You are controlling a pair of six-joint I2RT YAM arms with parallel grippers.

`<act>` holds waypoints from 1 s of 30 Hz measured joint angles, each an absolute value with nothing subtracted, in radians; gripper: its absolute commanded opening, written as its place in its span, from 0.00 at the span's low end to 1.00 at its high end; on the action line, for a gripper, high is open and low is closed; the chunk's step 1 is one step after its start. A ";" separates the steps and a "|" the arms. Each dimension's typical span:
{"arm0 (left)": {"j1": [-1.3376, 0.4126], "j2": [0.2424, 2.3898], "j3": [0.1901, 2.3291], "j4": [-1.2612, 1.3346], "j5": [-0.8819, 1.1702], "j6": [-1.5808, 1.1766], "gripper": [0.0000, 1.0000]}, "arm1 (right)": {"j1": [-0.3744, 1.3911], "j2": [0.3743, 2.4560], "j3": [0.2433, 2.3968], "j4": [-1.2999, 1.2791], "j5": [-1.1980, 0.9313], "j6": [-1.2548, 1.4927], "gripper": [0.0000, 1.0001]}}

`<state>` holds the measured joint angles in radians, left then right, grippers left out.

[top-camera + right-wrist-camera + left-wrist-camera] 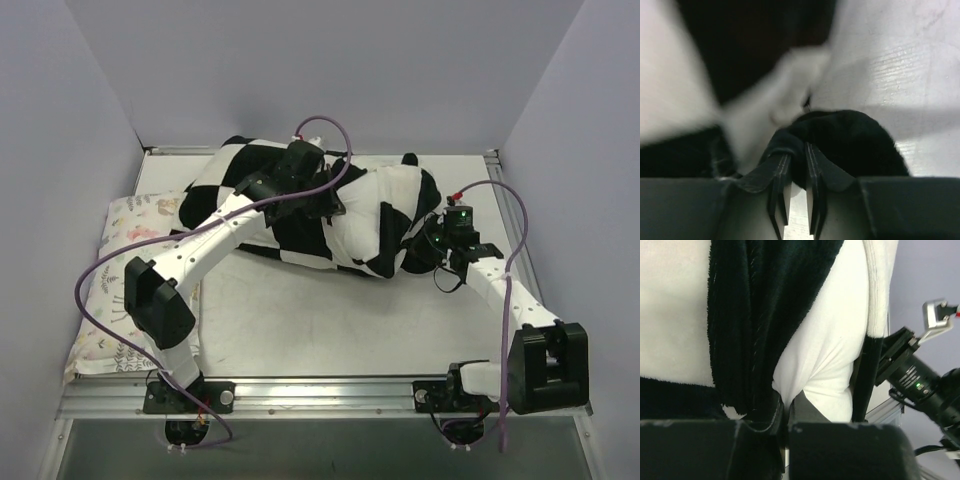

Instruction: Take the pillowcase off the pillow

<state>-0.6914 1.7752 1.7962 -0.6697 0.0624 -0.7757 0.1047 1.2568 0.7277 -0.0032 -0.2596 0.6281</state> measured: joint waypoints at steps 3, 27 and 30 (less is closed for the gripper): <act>-0.723 1.766 1.744 -0.630 0.052 -0.775 0.00 | 0.118 1.277 0.779 -0.058 -0.249 0.595 0.34; -0.778 1.862 1.759 -0.533 0.004 -0.804 0.00 | 0.363 1.045 0.826 -0.295 -0.062 0.605 0.47; -0.779 1.890 1.804 -0.563 0.004 -0.800 0.00 | 0.362 1.051 0.793 -0.279 -0.054 0.608 0.17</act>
